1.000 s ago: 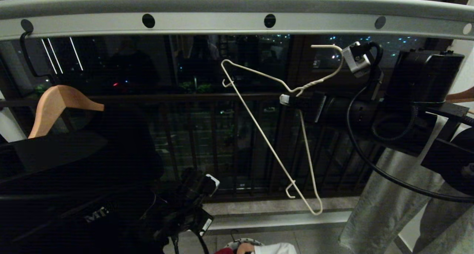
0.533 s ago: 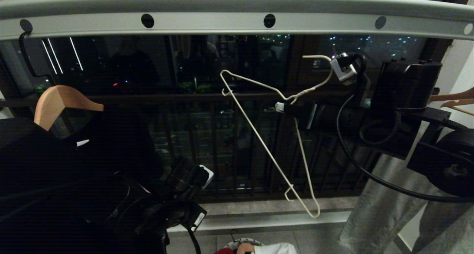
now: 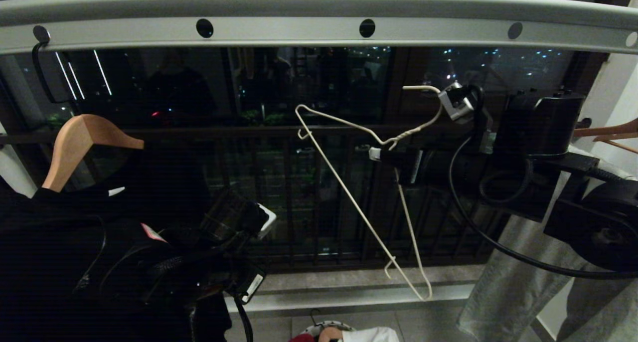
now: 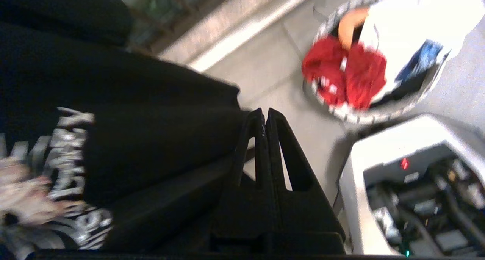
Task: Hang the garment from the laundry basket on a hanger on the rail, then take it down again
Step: Hang the clothes rack on the clothesline
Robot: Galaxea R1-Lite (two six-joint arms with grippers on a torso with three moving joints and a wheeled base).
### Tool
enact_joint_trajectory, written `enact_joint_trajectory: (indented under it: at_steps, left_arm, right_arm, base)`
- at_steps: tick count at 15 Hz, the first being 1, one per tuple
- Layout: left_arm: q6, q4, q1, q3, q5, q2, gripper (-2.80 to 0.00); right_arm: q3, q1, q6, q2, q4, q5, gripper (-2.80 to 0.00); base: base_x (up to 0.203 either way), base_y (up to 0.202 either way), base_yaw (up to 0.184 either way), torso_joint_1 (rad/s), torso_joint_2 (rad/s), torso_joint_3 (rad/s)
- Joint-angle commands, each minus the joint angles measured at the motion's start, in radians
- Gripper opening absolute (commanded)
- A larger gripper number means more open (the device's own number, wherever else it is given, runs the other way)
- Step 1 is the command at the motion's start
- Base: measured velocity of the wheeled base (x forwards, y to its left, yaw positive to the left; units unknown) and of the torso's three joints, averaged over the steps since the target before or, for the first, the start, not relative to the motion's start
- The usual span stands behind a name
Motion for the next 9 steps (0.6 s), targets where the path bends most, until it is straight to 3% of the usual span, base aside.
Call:
enact_joint_trajectory:
  at_steps: [1, 6, 9]
  left_arm:
    - [0.001, 0.003, -0.003, -0.003, 0.004, -0.096, -2.80]
    - [0.007, 0.038, -0.018, -0.006, 0.004, -0.219, -2.80]
    - [0.009, 0.058, -0.033, -0.008, 0.004, -0.302, -2.80]
  right_arm:
    - [0.045, 0.005, -0.001, -0.053, -0.004, -0.003, -2.80]
    - [0.120, 0.002, -0.001, -0.149, 0.005, -0.066, -2.80]
    - [0.130, -0.017, -0.008, -0.201, 0.007, -0.146, -2.80]
  base:
    - [0.000, 0.000, 0.000, 0.000, 0.00, 0.000]
    - [0.000, 0.000, 0.000, 0.000, 0.00, 0.000]
    - [0.000, 0.000, 0.000, 0.000, 0.00, 0.000]
